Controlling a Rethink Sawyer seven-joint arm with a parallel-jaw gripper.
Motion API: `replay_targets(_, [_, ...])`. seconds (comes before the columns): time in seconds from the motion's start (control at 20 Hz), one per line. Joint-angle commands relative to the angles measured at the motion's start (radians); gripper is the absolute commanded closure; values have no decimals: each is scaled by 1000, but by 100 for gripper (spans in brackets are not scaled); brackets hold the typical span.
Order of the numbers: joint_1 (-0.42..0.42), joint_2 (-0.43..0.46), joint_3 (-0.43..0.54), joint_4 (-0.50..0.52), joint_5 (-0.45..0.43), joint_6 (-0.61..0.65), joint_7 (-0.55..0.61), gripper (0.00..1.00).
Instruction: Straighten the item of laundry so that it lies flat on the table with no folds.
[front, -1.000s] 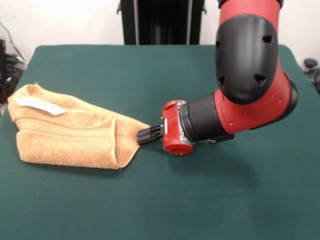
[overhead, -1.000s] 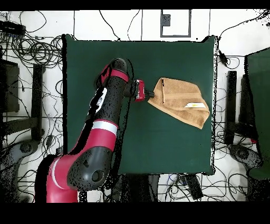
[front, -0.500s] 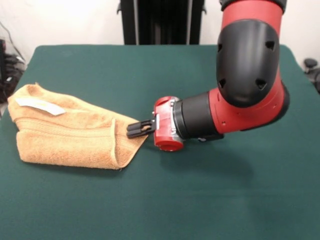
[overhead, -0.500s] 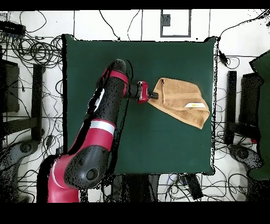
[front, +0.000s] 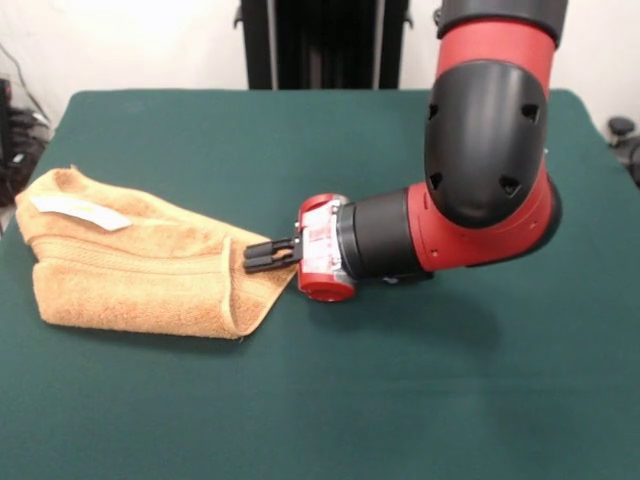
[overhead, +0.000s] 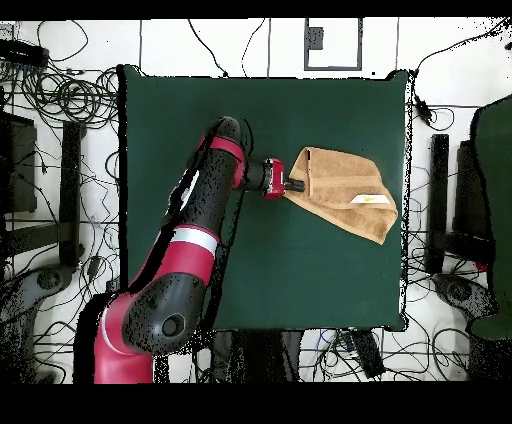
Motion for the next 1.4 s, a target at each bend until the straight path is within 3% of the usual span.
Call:
replay_targets(0.05, [-10,5,84,31,73,-75,315,100])
replay_targets(0.35, [-6,1,81,32,74,-60,307,100])
replay_targets(0.65, [-10,26,35,-6,53,31,292,100])
replay_targets(1.4, [-22,44,41,-19,57,37,283,100])
